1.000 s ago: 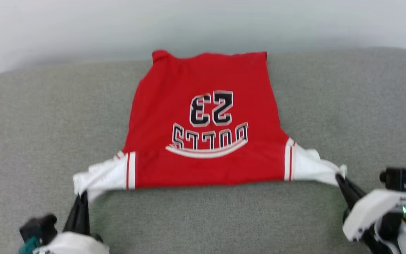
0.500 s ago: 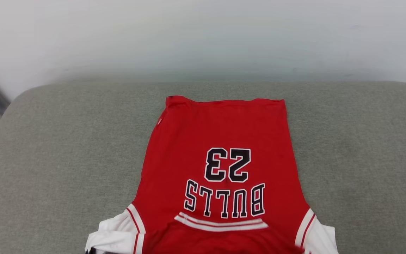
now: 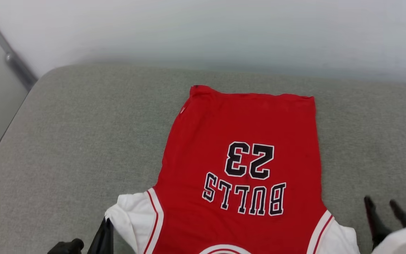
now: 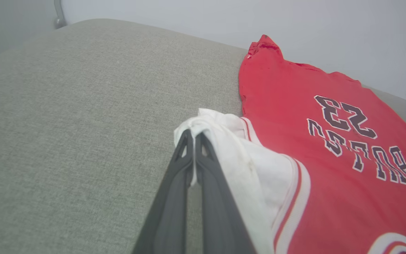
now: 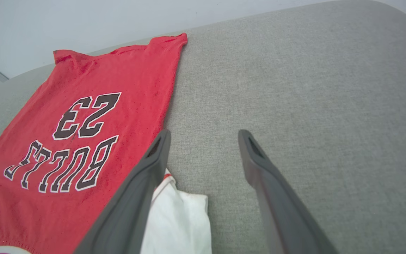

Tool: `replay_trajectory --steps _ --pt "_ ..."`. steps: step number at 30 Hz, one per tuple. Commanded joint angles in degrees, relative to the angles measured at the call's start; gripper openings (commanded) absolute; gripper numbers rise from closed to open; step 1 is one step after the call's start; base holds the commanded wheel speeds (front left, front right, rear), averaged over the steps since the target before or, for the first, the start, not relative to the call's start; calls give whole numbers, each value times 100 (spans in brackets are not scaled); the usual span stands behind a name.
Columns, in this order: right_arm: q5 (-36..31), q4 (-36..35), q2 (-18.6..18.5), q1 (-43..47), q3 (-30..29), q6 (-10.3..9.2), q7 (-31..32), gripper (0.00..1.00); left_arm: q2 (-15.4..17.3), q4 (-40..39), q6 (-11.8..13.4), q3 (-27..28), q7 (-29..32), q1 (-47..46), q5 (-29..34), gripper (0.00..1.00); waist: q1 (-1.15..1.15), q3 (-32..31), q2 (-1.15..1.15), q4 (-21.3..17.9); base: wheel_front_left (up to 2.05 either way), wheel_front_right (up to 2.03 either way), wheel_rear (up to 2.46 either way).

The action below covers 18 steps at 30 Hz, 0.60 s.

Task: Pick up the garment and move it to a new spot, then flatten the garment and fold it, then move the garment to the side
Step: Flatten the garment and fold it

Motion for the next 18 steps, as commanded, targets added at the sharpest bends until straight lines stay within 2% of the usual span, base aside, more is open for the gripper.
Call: replay_trajectory --steps 1,9,15,18 --pt "-30 100 -61 -317 -69 -2 -39 100 -15 -83 -20 -14 -35 -125 23 0 0 136 0 125 0 0 0" --pt "20 1100 -586 -2408 -424 -2 268 100 -101 -545 -79 -265 -44 -495 95 0 0 837 0 572 0 0 0" --pt "161 2053 -1191 -4050 -317 -2 1073 100 -167 -896 -161 -469 -45 -864 -72 0 0 1474 0 1008 0 0 0" --pt "93 2457 -1482 -4744 -191 -2 1738 100 -186 -1018 -186 -580 -45 -1039 -123 0 0 1751 0 1189 0 0 0"
